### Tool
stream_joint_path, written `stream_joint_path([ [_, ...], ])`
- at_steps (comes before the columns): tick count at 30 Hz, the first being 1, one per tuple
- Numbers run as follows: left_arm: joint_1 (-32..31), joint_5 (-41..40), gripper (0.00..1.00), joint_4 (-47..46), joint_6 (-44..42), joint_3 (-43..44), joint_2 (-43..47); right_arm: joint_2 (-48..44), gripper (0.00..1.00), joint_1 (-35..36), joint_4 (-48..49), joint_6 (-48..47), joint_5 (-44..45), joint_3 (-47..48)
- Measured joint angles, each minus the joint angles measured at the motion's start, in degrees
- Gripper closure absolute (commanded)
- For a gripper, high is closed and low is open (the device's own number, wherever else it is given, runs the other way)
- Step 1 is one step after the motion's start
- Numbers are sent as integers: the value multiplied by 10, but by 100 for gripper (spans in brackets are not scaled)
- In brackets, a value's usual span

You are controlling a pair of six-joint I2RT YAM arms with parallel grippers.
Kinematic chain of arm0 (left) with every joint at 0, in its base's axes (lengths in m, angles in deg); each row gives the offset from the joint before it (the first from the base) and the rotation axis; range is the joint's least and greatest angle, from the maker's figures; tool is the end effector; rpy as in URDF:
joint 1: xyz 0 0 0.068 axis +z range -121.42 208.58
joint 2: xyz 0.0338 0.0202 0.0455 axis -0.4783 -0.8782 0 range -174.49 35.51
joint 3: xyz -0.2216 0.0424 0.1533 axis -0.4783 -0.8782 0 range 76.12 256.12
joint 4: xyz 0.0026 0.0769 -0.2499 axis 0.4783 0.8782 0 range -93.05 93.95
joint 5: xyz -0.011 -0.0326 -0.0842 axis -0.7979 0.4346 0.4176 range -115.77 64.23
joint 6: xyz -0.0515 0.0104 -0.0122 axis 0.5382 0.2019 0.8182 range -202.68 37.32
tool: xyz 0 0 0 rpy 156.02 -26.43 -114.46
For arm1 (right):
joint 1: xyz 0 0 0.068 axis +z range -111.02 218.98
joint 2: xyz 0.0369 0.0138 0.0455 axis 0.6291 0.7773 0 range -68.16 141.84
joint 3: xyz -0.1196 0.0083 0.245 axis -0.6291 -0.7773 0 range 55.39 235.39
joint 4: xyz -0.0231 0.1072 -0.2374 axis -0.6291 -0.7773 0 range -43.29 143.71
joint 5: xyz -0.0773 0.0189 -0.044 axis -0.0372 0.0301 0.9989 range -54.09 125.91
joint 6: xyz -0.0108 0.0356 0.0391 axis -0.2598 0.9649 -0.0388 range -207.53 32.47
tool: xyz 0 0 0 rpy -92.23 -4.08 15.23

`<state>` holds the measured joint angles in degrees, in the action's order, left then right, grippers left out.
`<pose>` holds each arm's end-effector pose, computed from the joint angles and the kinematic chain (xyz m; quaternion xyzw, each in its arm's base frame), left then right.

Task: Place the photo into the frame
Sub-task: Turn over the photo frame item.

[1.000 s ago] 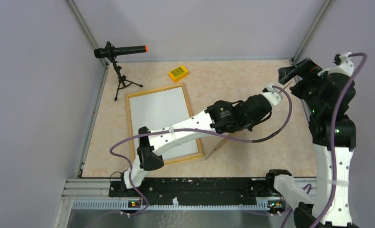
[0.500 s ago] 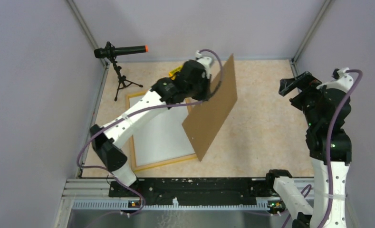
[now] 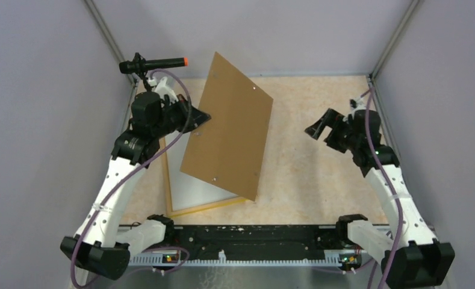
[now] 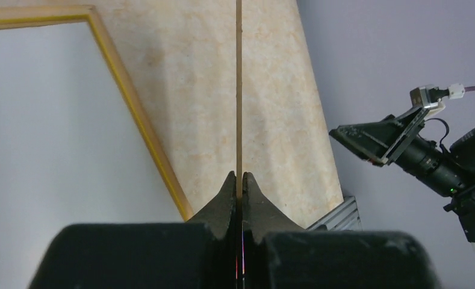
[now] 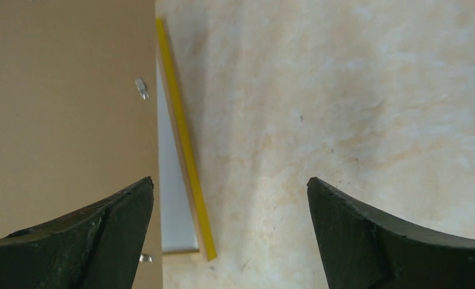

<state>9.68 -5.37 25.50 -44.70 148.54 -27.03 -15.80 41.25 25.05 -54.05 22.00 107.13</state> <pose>0.2146 -0.0866 0.4146 -0.0307 0.8057 -0.3997 0.4360 0.1987 0.0164 0.3268 0.1714 0.8414 0.2535 0.4455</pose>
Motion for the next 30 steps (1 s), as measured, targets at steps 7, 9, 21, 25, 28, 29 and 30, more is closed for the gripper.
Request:
stream_joint_path([
  [7,69,-30,100,54,-1,-56,87,106,29,188,48,-8,13,-18],
  [9,70,-50,100,76,-7,-57,115,156,34,247,63,-10,25,-14],
  [21,69,-154,100,167,-55,-55,185,391,52,423,74,-19,108,107],
  [25,69,-173,100,185,-65,-55,197,428,49,438,83,-18,115,125],
  [28,69,-175,100,189,-66,-55,205,459,49,442,81,-17,121,142],
  [29,69,-174,100,188,-66,-55,207,468,50,443,80,-17,127,148],
  [30,69,-174,100,188,-66,-56,208,475,50,445,81,-17,131,151],
])
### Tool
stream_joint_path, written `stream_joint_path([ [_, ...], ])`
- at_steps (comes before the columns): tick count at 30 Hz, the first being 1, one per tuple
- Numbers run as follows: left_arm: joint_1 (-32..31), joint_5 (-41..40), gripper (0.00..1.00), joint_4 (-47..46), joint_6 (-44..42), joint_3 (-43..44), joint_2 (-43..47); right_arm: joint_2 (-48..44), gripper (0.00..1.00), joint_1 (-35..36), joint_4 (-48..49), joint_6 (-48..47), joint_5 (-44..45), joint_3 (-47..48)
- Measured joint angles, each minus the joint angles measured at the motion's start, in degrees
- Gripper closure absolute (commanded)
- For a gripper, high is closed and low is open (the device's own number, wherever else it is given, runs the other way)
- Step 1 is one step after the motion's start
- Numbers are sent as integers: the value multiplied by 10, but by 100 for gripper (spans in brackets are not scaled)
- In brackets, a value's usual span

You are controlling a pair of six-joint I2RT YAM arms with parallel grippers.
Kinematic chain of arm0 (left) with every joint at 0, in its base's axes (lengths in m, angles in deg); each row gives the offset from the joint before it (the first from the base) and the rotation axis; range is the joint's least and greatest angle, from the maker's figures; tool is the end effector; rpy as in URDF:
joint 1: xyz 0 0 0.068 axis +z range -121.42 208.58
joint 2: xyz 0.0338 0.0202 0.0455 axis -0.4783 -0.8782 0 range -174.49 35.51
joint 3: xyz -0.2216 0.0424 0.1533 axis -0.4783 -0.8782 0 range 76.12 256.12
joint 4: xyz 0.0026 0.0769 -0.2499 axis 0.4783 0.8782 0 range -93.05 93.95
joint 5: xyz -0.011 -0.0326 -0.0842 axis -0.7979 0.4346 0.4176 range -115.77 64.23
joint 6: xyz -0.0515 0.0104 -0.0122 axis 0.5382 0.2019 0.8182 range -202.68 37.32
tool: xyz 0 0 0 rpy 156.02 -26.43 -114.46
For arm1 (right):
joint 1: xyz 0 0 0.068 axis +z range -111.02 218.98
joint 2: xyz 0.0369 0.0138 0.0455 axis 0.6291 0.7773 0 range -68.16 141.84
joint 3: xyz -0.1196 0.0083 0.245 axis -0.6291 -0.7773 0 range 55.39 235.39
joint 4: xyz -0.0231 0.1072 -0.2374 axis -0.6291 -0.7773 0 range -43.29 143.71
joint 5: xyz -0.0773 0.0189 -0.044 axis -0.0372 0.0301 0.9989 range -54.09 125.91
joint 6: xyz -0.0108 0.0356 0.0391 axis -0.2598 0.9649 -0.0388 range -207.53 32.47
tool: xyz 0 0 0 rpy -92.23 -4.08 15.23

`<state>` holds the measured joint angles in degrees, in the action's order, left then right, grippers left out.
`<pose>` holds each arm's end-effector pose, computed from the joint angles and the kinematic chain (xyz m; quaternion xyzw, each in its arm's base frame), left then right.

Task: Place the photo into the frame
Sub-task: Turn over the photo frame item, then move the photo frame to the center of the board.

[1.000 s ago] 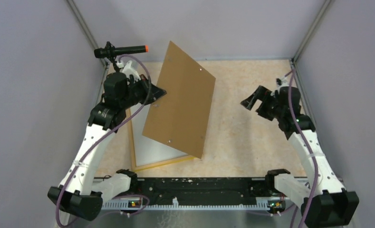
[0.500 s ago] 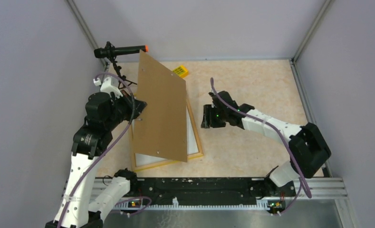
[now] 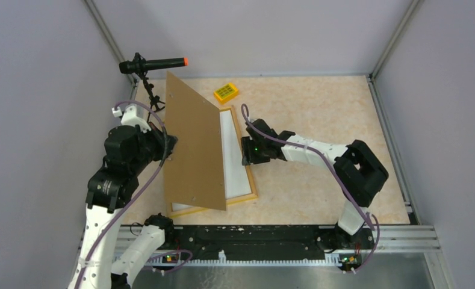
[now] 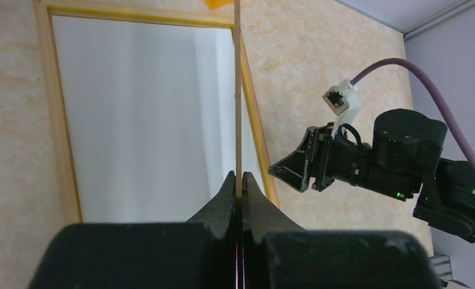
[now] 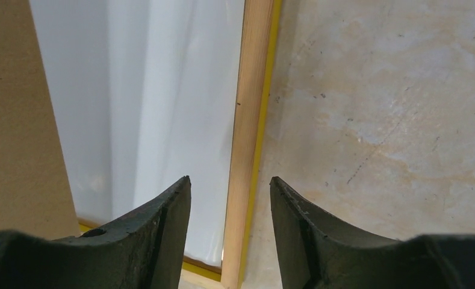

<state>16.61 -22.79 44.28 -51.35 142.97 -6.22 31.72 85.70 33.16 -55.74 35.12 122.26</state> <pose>0.1178 -0.0268 0.4062 -0.1253 0.8205 -0.2256 0.5102 0.2524 0.2686 0.2022 -0.1255 0.9415 0.2030 0.2380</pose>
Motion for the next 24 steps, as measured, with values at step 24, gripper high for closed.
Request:
stream_joint_path([
  [24,0,8,100,-28,17,-54,-4,84,81,12,7,0,67,32],
])
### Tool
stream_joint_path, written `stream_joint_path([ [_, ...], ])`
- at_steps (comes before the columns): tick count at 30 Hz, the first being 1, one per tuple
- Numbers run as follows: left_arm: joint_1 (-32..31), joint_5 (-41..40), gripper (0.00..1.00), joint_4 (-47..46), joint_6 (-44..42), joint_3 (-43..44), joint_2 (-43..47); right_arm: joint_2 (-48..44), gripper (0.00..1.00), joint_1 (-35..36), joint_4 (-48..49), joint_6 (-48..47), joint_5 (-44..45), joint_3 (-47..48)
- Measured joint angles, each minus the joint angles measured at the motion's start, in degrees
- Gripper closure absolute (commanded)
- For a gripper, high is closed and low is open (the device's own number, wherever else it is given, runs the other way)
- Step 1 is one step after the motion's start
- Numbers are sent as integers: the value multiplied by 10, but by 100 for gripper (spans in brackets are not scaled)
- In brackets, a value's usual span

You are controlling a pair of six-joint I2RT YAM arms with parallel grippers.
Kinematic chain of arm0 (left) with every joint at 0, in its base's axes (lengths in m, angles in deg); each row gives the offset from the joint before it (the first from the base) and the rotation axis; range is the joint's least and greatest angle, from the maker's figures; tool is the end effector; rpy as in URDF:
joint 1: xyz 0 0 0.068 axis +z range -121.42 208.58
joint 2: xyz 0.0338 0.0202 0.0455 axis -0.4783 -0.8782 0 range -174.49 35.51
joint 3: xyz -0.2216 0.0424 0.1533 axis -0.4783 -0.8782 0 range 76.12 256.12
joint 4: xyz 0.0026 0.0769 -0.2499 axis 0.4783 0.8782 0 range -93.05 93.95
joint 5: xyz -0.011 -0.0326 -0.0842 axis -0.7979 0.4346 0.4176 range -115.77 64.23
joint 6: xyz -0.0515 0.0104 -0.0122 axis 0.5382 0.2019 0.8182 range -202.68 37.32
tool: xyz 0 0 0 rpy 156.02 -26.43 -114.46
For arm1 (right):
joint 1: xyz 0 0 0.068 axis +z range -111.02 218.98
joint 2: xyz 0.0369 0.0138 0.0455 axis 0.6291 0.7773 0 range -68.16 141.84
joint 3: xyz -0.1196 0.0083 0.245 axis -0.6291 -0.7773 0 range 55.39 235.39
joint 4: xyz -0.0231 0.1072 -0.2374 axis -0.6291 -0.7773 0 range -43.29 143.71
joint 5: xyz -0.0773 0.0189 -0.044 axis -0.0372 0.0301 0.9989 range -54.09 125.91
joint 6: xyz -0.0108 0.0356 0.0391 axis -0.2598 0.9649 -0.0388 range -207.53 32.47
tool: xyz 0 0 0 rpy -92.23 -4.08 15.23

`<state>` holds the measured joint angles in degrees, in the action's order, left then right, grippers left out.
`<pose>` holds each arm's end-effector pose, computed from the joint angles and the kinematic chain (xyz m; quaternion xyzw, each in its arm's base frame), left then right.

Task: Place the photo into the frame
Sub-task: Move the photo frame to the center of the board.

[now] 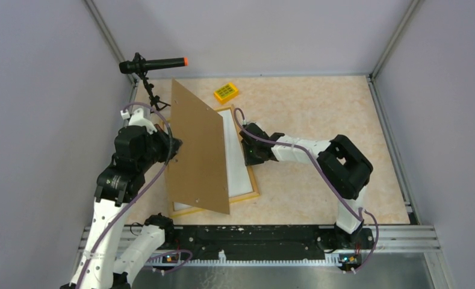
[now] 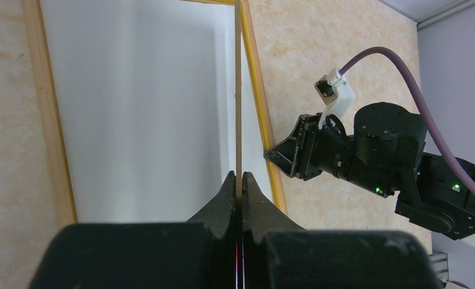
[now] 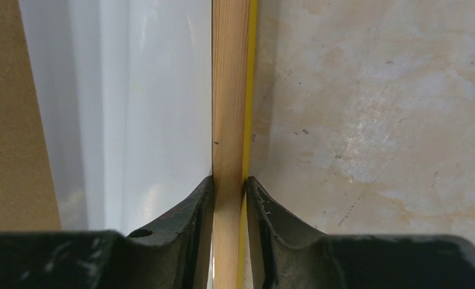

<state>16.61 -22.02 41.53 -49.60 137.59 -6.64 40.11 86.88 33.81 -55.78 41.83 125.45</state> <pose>0.1313 -0.0302 0.3816 -0.1374 0.8331 -0.2304 0.4836 0.2644 0.2870 0.1668 -0.1208 0.9527 0.1376 0.2425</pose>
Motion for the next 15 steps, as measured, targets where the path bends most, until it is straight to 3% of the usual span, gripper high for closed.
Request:
stream_joint_path([
  [7,0,6,100,-31,19,-29,0,-24,100,-1,43,19,34,-44],
  [15,0,75,100,-103,69,-85,-25,-121,100,-29,93,60,46,-177],
])
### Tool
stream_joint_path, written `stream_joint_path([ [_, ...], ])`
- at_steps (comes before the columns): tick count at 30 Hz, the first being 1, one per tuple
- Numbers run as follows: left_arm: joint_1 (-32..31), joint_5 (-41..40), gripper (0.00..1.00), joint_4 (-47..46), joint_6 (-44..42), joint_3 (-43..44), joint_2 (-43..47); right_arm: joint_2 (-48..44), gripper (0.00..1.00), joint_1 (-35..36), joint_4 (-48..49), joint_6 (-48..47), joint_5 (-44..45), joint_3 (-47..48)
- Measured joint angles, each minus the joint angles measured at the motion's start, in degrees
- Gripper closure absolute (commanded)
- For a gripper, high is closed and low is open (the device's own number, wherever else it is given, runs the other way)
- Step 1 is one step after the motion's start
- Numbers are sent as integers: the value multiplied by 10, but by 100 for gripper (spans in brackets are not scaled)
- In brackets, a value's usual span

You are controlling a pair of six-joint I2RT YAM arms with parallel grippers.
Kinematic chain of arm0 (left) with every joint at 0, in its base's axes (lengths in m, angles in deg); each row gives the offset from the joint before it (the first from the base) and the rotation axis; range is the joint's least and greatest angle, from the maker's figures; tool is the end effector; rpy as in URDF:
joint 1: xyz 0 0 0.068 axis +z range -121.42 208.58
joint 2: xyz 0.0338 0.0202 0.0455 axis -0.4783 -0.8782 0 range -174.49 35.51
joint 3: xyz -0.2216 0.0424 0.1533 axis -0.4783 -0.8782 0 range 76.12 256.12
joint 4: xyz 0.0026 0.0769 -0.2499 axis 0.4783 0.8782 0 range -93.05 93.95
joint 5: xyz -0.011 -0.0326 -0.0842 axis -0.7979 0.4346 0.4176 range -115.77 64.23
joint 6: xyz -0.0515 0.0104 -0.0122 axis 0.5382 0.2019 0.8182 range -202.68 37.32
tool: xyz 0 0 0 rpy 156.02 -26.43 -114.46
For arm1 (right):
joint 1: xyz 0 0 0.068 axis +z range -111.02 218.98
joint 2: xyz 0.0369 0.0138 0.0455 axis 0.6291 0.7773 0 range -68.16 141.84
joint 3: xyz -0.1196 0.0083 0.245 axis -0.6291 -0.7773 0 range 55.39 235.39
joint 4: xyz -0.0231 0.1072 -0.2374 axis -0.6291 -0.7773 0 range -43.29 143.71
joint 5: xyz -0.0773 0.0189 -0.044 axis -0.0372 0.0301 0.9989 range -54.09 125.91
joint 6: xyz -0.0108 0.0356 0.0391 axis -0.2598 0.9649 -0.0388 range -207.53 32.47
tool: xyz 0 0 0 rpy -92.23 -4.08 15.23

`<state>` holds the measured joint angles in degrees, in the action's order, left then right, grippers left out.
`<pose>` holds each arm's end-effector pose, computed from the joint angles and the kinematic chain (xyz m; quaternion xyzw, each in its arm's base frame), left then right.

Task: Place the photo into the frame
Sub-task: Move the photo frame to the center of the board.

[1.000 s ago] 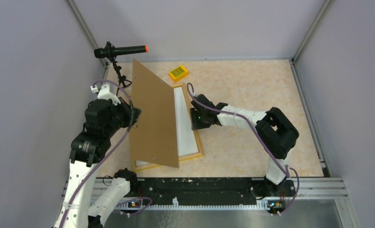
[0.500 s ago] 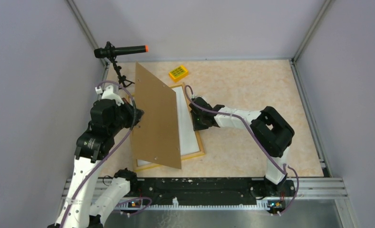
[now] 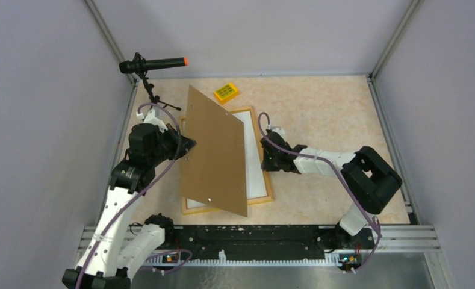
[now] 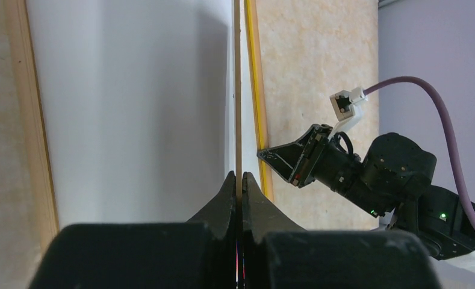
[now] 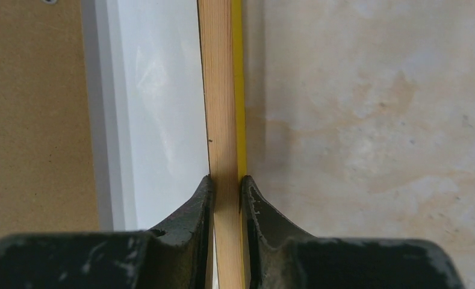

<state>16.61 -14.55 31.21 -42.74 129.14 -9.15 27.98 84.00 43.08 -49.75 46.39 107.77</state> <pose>0.1589 -0.0407 0.3465 -0.1535 0.8311 -0.3055 0.4386 0.2380 0.2290 0.1611 -0.0320 0.9480 0.1362 0.2859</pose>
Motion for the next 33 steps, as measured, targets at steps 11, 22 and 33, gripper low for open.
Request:
stream_joint_path([
  [11,0,105,100,-114,68,-85,-35,-126,100,-47,30,15,1,-138],
  [22,9,180,100,-214,99,-92,-110,-188,100,-61,78,19,2,-213],
  [33,16,214,100,-301,108,-132,-140,-210,56,-66,61,9,0,-219],
])
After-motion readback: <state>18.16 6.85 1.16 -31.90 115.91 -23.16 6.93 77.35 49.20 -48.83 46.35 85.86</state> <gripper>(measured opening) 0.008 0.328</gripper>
